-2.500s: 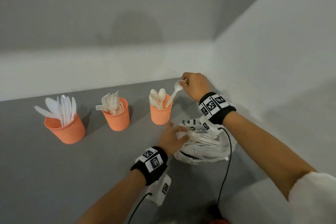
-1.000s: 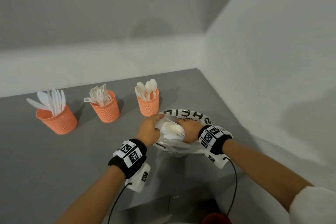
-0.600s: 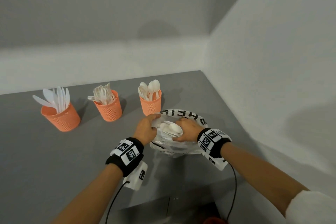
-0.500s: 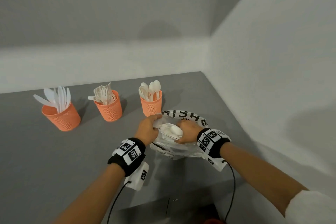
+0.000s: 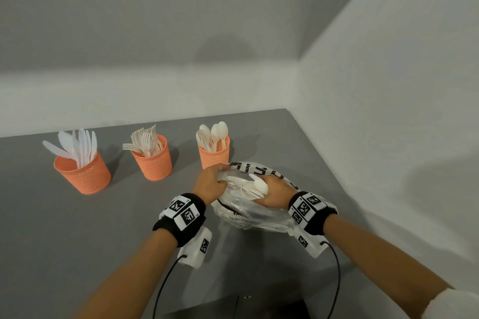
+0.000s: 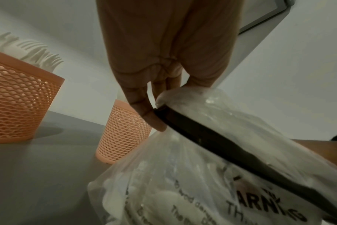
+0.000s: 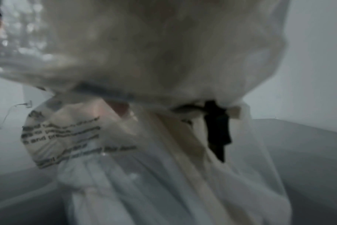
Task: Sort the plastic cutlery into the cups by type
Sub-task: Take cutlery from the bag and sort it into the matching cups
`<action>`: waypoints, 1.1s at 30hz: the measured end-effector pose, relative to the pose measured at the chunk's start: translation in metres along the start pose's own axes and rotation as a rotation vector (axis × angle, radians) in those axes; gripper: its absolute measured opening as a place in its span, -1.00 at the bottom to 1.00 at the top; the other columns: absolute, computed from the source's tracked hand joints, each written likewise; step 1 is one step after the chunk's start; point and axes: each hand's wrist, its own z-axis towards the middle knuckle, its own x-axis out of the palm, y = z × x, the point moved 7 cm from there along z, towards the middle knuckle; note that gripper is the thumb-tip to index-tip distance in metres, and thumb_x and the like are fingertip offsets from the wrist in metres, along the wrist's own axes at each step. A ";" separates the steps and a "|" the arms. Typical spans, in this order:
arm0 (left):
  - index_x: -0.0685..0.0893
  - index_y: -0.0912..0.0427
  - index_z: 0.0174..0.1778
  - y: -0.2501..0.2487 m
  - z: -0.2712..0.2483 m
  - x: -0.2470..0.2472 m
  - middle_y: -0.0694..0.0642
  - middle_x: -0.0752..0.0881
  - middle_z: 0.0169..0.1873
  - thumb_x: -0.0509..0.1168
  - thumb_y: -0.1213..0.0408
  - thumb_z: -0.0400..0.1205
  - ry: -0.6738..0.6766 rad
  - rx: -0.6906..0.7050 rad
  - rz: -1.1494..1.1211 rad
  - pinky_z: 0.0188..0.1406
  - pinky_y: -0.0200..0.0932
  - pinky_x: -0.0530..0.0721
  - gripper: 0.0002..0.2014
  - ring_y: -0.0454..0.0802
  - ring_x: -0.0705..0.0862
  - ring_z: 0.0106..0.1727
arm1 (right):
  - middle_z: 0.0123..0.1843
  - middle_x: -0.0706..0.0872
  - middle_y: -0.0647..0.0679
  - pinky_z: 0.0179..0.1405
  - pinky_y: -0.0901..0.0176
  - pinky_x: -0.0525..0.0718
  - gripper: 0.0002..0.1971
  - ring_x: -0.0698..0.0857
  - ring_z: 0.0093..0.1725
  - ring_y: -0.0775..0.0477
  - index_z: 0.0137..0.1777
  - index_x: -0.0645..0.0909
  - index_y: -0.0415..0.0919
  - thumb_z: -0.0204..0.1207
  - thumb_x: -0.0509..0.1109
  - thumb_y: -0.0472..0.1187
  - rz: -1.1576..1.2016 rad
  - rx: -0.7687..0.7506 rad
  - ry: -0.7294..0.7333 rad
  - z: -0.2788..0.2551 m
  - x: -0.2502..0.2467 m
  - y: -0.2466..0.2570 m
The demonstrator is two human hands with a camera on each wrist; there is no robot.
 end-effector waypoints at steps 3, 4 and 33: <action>0.58 0.26 0.31 0.001 0.005 -0.001 0.17 0.61 0.33 0.19 0.56 0.52 0.009 -0.007 -0.002 0.31 -0.22 0.38 -0.57 0.12 0.53 0.38 | 0.31 0.63 -0.05 0.23 0.20 0.46 -0.44 0.59 0.29 -0.09 0.40 0.47 -0.09 0.40 0.50 -0.05 -0.011 -0.002 -0.014 -0.006 -0.006 0.002; 0.58 0.27 0.31 0.002 0.006 -0.002 0.18 0.61 0.33 0.20 0.55 0.52 0.007 -0.017 -0.003 0.33 -0.19 0.39 -0.58 0.12 0.53 0.38 | 0.33 0.61 -0.06 0.23 0.23 0.42 -0.43 0.58 0.31 -0.09 0.42 0.45 -0.13 0.42 0.50 -0.08 0.000 -0.010 -0.021 -0.008 -0.007 0.003; 0.57 0.29 0.30 0.010 -0.008 0.022 0.22 0.54 0.37 0.17 0.55 0.57 0.066 -0.026 -0.073 0.40 -0.16 0.33 -0.62 0.13 0.45 0.43 | -0.42 0.55 -0.02 -0.42 0.33 0.57 -0.80 0.57 -0.49 0.16 -0.28 0.49 -0.14 0.45 0.36 -0.44 0.721 0.053 -0.454 -0.022 -0.046 0.017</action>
